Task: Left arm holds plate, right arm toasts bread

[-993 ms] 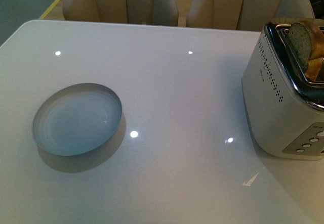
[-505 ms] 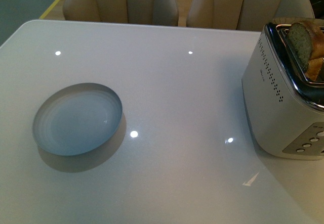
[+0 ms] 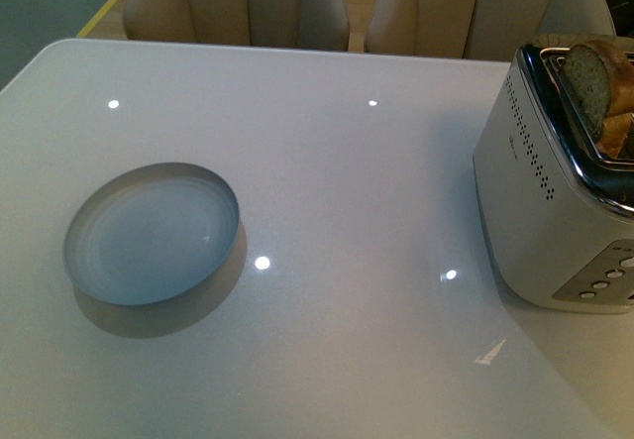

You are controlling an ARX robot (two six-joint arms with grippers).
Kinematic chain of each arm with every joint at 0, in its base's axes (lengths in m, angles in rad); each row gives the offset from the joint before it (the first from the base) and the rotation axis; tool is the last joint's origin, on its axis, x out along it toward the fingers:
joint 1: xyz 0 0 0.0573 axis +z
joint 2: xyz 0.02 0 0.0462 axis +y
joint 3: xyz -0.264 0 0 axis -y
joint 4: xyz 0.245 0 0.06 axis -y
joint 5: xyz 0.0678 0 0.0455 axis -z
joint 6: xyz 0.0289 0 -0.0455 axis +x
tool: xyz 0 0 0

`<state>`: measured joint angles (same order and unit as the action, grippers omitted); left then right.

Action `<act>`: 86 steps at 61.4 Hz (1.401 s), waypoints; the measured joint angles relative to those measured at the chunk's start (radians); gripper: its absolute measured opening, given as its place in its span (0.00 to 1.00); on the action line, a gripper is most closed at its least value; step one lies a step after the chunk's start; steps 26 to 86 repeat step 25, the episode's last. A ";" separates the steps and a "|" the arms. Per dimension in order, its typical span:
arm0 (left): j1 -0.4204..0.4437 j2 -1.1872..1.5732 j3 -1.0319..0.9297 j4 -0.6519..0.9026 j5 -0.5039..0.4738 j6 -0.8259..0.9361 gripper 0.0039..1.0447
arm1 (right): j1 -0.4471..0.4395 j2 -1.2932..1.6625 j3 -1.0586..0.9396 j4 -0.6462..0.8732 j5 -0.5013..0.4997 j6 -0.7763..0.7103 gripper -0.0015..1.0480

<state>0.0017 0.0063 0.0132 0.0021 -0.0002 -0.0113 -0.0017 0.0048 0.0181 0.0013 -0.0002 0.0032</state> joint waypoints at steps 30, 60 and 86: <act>0.000 0.000 0.000 0.000 0.000 0.002 0.93 | 0.000 0.000 0.000 0.000 0.000 0.000 0.91; 0.000 0.000 0.000 0.000 0.000 0.002 0.93 | 0.000 0.000 0.000 0.000 0.000 0.000 0.91; 0.000 0.000 0.000 0.000 0.000 0.002 0.93 | 0.000 0.000 0.000 0.000 0.000 0.000 0.91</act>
